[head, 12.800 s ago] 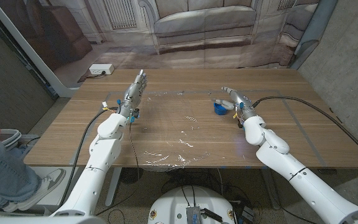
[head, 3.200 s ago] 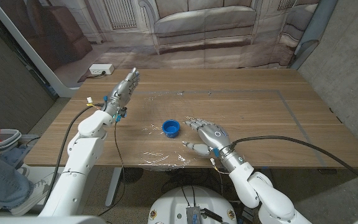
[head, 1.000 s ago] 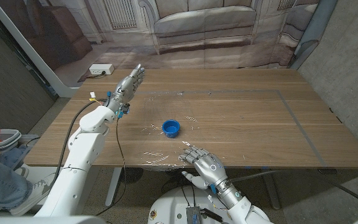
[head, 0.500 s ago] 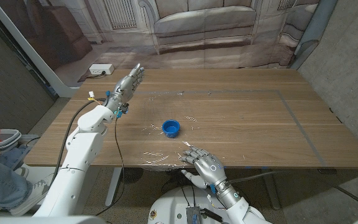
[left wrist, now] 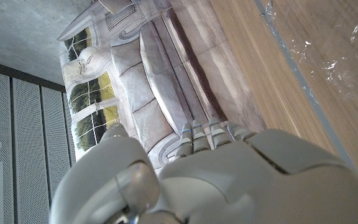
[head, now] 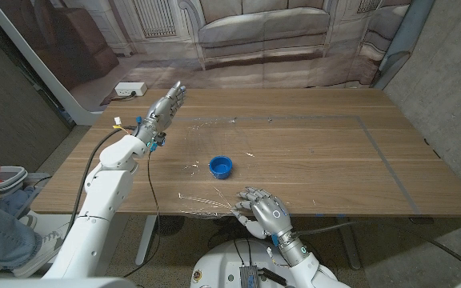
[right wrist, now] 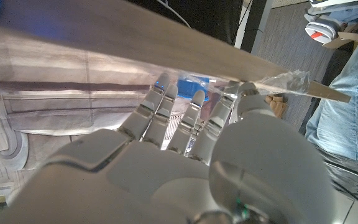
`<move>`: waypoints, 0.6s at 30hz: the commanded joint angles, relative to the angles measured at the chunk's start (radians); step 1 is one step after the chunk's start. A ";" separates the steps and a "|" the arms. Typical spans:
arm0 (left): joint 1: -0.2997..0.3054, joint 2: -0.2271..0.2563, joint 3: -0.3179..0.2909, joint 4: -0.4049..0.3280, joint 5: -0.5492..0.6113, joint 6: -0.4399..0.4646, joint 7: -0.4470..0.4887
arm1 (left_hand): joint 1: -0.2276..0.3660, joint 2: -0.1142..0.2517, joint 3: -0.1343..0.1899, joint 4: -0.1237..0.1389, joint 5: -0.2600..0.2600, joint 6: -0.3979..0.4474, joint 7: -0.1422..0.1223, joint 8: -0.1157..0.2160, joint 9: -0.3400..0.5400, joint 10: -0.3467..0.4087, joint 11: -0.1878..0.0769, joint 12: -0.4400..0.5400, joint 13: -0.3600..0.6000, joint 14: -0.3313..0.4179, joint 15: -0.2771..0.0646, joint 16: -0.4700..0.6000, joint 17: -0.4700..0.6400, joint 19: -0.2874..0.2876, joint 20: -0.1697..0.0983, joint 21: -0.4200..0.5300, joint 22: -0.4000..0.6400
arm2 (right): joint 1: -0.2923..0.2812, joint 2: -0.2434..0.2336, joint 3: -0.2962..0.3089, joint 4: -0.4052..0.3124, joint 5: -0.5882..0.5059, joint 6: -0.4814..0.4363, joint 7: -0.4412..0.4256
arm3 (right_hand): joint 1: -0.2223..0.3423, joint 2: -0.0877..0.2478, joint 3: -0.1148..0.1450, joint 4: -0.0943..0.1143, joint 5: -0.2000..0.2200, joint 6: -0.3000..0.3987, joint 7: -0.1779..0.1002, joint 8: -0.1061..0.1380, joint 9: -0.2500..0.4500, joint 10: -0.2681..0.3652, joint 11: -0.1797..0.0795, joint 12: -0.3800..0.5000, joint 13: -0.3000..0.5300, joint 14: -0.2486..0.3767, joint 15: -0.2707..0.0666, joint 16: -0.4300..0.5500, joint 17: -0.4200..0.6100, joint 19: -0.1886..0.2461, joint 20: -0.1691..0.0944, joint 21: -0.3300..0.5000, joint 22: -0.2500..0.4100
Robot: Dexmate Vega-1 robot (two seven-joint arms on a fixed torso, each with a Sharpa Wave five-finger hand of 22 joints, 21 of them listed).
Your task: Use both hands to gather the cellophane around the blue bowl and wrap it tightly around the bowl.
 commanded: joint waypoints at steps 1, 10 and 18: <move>0.004 -0.009 -0.004 0.024 -0.012 -0.008 -0.005 | 0.006 -0.004 -0.004 0.002 -0.003 0.013 -0.002 0.002 0.002 0.005 0.003 0.001 0.004 0.002 0.001 -0.004 0.003 -0.005 0.005 -0.001 0.003 | 0.007 -0.011 0.013 -0.052 0.007 -0.006 0.027 | -0.002 0.015 0.002 0.006 -0.002 0.005 0.010 -0.005 0.000 0.012 -0.001 0.004 -0.001 0.013 -0.128 0.009 0.003 0.011 -0.071 0.010 0.005; 0.008 -0.011 -0.007 0.033 -0.016 -0.013 -0.011 | 0.006 -0.004 -0.005 0.002 -0.003 0.015 -0.001 0.002 0.002 0.006 0.005 0.001 0.004 0.004 0.002 -0.003 0.003 -0.005 0.007 0.000 0.004 | 0.005 -0.002 0.027 -0.113 0.017 -0.026 0.121 | -0.004 0.029 0.003 0.010 -0.011 0.007 0.010 -0.009 -0.002 0.002 -0.005 -0.003 -0.001 0.007 -0.120 0.004 0.005 0.001 -0.056 0.009 0.007; 0.013 -0.014 -0.002 0.048 -0.001 -0.048 -0.007 | 0.007 -0.003 -0.005 0.003 -0.003 0.019 0.001 0.003 0.002 0.005 0.003 0.000 0.004 -0.008 -0.001 -0.007 0.003 -0.005 0.006 0.000 0.003 | 0.013 0.018 0.039 -0.153 0.025 -0.042 0.189 | -0.006 0.033 0.002 0.011 -0.018 0.004 0.009 -0.013 -0.002 0.007 -0.003 -0.003 -0.001 0.016 -0.122 0.006 0.006 -0.001 -0.050 0.009 0.007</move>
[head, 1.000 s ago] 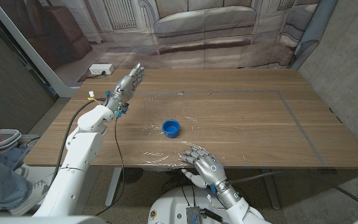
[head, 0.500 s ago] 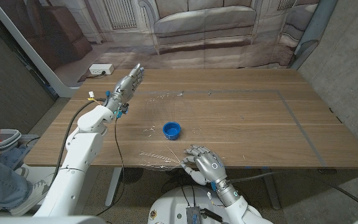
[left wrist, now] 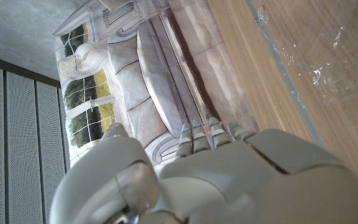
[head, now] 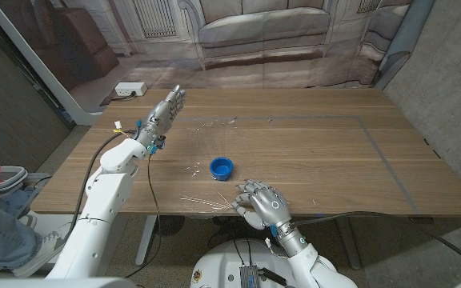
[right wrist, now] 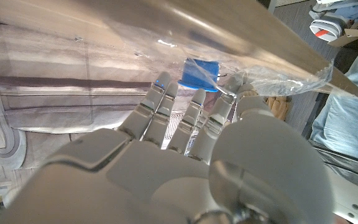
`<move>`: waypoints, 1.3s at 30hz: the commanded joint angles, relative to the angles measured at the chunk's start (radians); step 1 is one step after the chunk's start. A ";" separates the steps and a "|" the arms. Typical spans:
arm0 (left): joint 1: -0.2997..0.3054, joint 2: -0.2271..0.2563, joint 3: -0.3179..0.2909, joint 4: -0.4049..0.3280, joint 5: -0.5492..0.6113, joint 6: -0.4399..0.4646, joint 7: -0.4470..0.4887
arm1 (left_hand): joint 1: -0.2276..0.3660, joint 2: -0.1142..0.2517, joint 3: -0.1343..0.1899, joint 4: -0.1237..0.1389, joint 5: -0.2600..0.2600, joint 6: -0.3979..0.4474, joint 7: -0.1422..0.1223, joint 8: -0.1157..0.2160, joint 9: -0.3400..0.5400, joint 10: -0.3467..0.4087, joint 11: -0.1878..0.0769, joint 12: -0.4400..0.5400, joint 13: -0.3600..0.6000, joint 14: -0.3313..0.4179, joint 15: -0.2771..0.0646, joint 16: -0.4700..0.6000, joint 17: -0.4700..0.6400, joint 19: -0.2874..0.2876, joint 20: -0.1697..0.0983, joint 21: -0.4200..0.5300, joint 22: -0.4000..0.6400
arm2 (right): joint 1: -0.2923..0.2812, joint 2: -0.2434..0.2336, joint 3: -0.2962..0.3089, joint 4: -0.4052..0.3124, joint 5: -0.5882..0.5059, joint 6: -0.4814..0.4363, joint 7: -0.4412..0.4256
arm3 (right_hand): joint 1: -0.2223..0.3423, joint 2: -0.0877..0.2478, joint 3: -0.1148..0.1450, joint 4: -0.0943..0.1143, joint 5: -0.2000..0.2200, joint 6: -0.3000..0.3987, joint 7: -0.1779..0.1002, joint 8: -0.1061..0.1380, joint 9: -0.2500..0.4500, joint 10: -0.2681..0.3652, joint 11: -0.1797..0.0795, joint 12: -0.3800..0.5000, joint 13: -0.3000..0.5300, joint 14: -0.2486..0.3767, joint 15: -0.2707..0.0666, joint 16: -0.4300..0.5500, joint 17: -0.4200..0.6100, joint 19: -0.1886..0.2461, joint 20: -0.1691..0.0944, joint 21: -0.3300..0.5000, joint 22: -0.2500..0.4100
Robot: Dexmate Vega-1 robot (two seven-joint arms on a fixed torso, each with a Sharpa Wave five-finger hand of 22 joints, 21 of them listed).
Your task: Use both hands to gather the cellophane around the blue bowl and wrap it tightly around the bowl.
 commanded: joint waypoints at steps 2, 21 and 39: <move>0.010 0.002 0.010 0.017 0.032 -0.045 0.009 | 0.008 -0.003 -0.005 0.001 -0.003 0.009 0.001 0.003 0.002 0.004 0.000 0.000 0.004 -0.010 -0.001 -0.008 0.003 -0.006 0.005 -0.001 0.001 | 0.008 0.024 0.020 -0.077 0.014 -0.025 0.116 | 0.002 0.010 0.004 0.004 -0.008 -0.002 -0.001 -0.003 0.001 0.006 0.000 -0.002 0.004 0.017 -0.124 0.008 0.001 -0.006 -0.048 0.009 0.003; 0.043 0.049 0.064 -0.019 0.180 -0.132 0.077 | 0.036 -0.021 -0.006 -0.020 -0.002 0.006 -0.003 0.002 0.002 -0.003 -0.004 -0.003 0.003 -0.013 -0.003 -0.007 0.001 -0.023 0.008 -0.007 -0.001 | 0.055 0.054 0.030 -0.165 -0.023 -0.038 0.247 | 0.013 0.012 0.008 -0.006 -0.024 0.007 0.001 -0.005 0.002 0.037 0.000 0.005 0.004 0.035 -0.121 0.005 -0.002 -0.023 -0.018 0.005 0.003; 0.084 0.047 0.043 -0.018 0.153 -0.166 0.077 | 0.055 -0.032 -0.007 -0.033 -0.001 0.013 -0.005 0.005 0.002 -0.001 -0.003 -0.002 0.003 -0.012 -0.004 -0.007 0.000 -0.029 0.011 -0.008 -0.001 | 0.145 0.137 0.012 -0.181 -0.035 -0.100 0.485 | 0.011 0.013 0.009 -0.007 -0.034 0.011 0.001 -0.006 0.003 0.044 0.000 0.005 0.004 0.049 -0.114 0.006 -0.003 -0.034 0.003 0.002 0.003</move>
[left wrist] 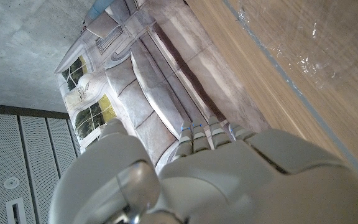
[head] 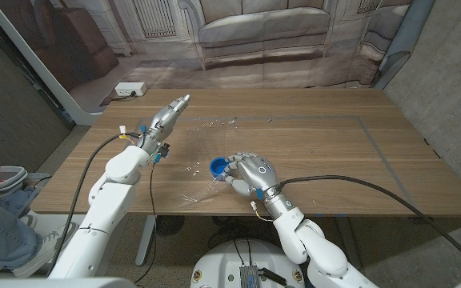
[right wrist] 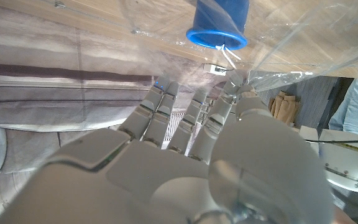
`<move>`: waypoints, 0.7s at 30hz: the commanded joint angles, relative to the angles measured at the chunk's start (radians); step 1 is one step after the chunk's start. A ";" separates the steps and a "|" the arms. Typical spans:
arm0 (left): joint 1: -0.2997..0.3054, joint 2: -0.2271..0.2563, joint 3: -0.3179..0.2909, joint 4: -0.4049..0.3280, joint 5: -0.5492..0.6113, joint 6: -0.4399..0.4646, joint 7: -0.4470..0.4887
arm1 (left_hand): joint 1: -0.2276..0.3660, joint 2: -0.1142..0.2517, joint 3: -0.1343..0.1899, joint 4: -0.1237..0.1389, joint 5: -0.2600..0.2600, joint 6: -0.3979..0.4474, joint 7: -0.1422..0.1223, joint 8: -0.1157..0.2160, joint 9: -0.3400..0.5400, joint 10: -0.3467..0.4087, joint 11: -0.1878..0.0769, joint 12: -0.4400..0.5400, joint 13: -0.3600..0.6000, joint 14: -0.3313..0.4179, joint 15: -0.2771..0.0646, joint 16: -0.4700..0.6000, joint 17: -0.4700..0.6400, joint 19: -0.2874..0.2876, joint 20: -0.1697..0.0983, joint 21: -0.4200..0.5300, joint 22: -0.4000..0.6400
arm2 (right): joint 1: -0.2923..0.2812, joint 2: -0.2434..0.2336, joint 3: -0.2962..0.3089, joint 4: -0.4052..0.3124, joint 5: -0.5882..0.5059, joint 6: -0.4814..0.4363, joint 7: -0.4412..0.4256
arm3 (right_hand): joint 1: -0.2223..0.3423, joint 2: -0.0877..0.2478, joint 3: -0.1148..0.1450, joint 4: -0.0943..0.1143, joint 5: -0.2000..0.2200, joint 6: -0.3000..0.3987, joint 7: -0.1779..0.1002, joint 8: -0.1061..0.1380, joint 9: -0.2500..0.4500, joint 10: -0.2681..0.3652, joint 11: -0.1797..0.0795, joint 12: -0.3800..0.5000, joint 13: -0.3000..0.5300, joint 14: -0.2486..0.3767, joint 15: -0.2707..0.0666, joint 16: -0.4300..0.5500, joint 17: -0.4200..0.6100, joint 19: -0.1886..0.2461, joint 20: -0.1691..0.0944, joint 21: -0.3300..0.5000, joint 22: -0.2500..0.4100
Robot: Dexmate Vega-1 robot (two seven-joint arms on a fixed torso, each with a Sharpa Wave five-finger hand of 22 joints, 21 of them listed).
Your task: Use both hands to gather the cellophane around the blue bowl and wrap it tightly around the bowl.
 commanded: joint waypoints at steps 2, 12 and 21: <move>0.021 -0.001 -0.011 0.005 -0.014 -0.025 -0.001 | 0.007 -0.005 0.003 -0.008 -0.001 0.011 -0.003 0.005 0.002 0.002 0.003 -0.002 0.004 -0.004 -0.005 0.001 0.002 -0.012 0.000 -0.003 0.002 | 0.068 0.058 -0.018 -0.001 -0.014 -0.050 0.168 | 0.008 0.009 0.005 -0.003 -0.004 0.010 0.001 -0.001 0.002 0.007 0.001 0.004 0.001 0.010 -0.110 0.005 0.000 -0.007 0.008 0.001 0.003; 0.010 0.001 -0.015 0.022 -0.022 -0.029 -0.007 | 0.012 -0.007 0.002 -0.011 0.000 0.013 -0.002 0.005 0.002 0.003 0.000 -0.001 0.004 -0.004 -0.005 0.001 0.002 -0.015 0.004 -0.003 0.002 | 0.120 0.092 -0.027 0.003 -0.019 -0.088 0.262 | 0.007 0.010 0.005 -0.003 -0.009 0.009 0.001 -0.003 0.003 0.004 0.002 0.001 0.001 0.008 -0.106 0.002 0.000 -0.018 0.017 -0.003 0.003; -0.001 0.001 -0.016 0.036 -0.028 -0.029 -0.013 | 0.015 -0.007 0.002 -0.012 0.000 0.014 -0.002 0.005 0.002 0.003 0.000 -0.001 0.004 -0.004 -0.005 0.002 0.003 -0.018 0.006 -0.003 0.003 | 0.172 0.123 -0.023 0.036 0.017 -0.126 0.349 | 0.007 0.011 0.006 -0.004 -0.012 0.006 0.001 -0.005 0.003 -0.002 0.005 -0.003 0.001 0.006 -0.103 0.000 0.000 -0.026 0.024 -0.006 0.002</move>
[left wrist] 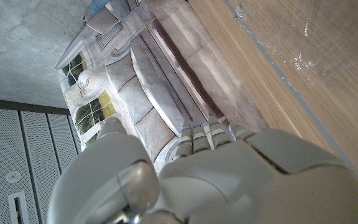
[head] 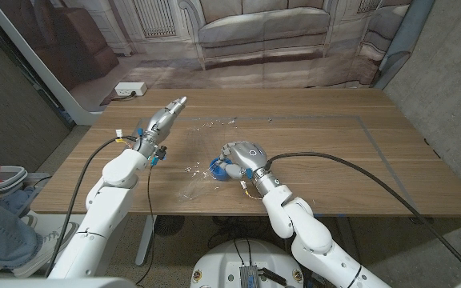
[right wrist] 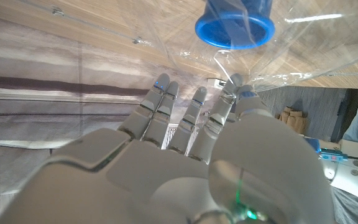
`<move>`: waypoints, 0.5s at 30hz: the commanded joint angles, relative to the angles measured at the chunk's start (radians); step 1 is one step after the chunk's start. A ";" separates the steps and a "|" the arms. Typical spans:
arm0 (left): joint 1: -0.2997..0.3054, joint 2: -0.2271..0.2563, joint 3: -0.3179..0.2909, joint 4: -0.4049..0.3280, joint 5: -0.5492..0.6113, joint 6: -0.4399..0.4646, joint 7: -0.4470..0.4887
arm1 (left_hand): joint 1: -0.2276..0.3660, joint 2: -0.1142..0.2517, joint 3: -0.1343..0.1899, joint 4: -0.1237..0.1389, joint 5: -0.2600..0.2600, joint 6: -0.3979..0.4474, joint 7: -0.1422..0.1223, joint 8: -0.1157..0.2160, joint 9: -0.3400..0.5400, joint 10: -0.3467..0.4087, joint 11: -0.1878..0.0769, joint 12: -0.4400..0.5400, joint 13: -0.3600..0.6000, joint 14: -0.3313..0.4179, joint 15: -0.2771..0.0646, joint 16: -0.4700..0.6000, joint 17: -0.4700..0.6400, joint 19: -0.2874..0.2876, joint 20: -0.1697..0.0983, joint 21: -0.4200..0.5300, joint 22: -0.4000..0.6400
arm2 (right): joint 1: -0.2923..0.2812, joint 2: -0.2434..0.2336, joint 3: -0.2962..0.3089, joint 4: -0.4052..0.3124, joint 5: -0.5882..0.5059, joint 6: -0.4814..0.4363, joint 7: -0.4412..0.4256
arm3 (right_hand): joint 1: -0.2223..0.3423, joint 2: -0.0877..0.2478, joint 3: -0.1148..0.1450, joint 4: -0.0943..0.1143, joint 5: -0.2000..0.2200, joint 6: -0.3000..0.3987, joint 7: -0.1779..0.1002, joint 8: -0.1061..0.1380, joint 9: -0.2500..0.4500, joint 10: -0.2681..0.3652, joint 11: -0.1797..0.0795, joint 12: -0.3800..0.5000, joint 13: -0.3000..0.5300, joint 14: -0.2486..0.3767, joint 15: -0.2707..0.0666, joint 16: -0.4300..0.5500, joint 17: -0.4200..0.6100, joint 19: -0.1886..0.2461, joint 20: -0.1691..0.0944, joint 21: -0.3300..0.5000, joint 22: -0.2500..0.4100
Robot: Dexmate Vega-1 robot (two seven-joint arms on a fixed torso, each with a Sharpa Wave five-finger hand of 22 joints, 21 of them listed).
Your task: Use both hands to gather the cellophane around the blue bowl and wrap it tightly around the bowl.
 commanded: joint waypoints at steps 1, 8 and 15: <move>-0.012 0.002 -0.002 0.020 -0.008 -0.002 -0.010 | 0.003 0.005 0.002 -0.004 0.000 0.010 0.001 0.005 0.002 0.003 0.000 -0.001 0.004 -0.001 -0.001 0.002 0.003 -0.014 0.003 -0.003 0.003 | 0.070 0.045 -0.003 0.038 0.031 -0.054 0.119 | 0.006 0.011 0.007 -0.004 -0.004 0.006 0.001 -0.002 0.003 -0.001 0.006 -0.003 0.001 0.006 -0.103 -0.001 0.000 -0.006 0.006 -0.002 0.002; -0.015 0.003 -0.004 0.026 -0.011 -0.002 -0.013 | 0.005 0.005 0.001 -0.005 0.000 0.012 0.000 0.005 0.002 0.004 0.001 -0.001 0.004 -0.002 -0.001 0.001 0.003 -0.015 0.003 -0.003 0.003 | 0.116 0.068 -0.019 0.072 0.038 -0.091 0.177 | 0.007 0.012 0.008 -0.006 -0.007 0.005 0.001 -0.003 0.003 -0.005 0.008 -0.006 0.001 0.003 -0.099 -0.003 0.000 -0.019 0.011 -0.007 0.001; -0.017 0.003 -0.006 0.031 -0.014 0.002 -0.013 | 0.007 0.005 0.001 -0.006 0.000 0.014 0.003 0.005 0.003 0.004 0.001 -0.001 0.004 -0.001 0.000 0.002 0.003 -0.016 0.003 -0.002 0.003 | 0.154 0.082 -0.027 0.108 0.064 -0.110 0.197 | 0.007 0.013 0.009 -0.006 -0.008 0.003 0.001 -0.004 0.004 -0.007 0.010 -0.008 0.001 0.003 -0.097 -0.004 0.000 -0.023 0.014 -0.008 0.001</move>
